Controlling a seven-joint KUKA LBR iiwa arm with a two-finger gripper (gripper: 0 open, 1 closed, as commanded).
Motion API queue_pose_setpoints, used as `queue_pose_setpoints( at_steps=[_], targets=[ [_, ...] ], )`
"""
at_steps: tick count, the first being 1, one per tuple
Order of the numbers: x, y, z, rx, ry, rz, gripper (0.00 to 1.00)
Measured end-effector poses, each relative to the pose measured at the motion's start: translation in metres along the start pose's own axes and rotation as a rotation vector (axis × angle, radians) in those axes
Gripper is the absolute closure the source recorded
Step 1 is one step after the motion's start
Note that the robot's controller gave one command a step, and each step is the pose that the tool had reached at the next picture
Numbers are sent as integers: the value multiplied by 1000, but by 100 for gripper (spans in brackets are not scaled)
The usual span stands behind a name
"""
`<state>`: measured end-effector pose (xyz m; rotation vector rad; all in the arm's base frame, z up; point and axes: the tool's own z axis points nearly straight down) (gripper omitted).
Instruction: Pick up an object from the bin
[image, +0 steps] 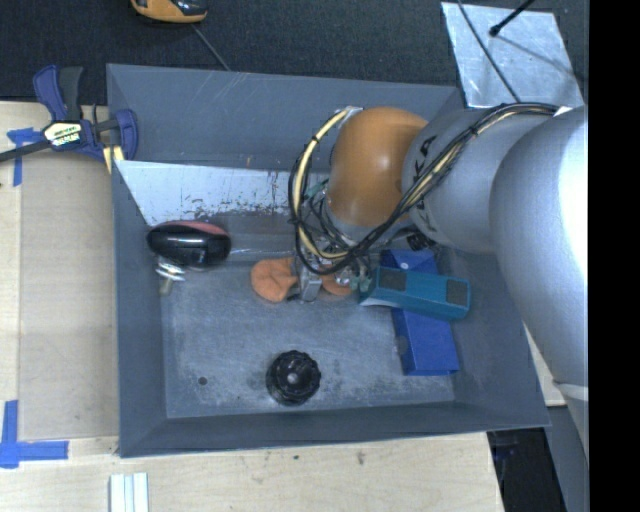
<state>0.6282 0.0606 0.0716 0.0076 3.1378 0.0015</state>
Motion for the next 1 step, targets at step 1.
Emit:
queue_pose_setpoints(
  at_steps=[1],
  targets=[
    [0,0,0,0,0,0,100]
  ],
)
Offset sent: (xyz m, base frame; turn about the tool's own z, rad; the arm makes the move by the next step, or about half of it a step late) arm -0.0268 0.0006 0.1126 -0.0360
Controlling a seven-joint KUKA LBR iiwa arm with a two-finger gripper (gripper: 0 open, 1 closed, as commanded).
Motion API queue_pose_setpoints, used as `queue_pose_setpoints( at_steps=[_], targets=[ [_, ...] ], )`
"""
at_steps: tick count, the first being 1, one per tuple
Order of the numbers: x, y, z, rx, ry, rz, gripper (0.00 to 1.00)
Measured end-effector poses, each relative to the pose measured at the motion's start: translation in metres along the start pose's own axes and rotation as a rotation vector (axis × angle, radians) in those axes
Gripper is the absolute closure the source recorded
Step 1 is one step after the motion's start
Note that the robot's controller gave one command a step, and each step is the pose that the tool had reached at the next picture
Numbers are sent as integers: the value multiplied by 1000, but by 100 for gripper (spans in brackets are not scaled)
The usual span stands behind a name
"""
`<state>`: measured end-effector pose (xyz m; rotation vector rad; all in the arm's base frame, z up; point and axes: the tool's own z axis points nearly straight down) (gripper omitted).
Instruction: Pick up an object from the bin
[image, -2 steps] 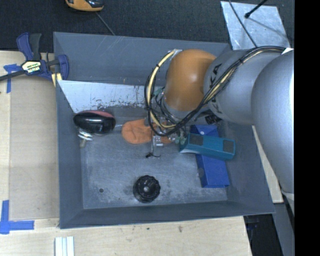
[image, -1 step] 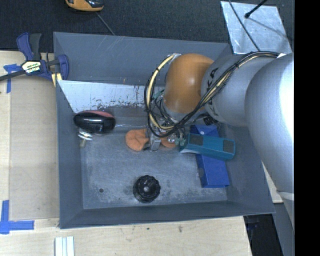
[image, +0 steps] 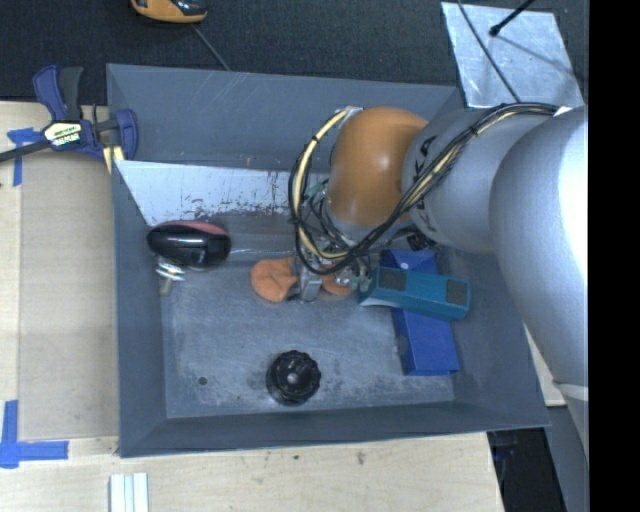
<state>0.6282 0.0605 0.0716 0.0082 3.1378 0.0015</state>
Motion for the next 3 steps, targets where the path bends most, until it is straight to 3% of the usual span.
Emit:
queue_pose_setpoints(
  at_steps=[1,3],
  targets=[
    [25,0,-113,1,1,-35,100],
    [26,0,-114,1,1,-35,100]
  ],
)
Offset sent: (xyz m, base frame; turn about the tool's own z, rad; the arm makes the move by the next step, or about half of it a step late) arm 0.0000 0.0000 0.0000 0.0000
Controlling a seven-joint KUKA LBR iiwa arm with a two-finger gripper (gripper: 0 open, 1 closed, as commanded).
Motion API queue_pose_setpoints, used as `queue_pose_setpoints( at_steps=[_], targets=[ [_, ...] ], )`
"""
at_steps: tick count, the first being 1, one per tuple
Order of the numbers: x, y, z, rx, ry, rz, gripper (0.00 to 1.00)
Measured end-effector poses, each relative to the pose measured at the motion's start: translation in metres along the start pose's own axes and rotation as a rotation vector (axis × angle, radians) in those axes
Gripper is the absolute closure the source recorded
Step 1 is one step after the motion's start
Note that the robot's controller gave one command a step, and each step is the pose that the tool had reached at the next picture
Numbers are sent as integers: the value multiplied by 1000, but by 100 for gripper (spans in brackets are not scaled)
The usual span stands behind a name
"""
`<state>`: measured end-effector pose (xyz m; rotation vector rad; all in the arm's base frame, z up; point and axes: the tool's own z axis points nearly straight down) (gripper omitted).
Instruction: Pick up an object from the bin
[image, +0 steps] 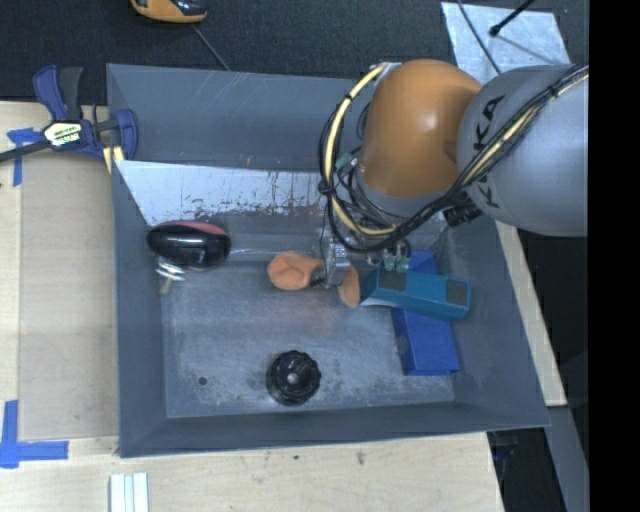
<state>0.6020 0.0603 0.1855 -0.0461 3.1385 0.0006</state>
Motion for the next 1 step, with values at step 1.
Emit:
queue_pose_setpoints(
  at_steps=[1],
  targets=[
    [2,14,-79,0,-1,-172,100]
  ],
)
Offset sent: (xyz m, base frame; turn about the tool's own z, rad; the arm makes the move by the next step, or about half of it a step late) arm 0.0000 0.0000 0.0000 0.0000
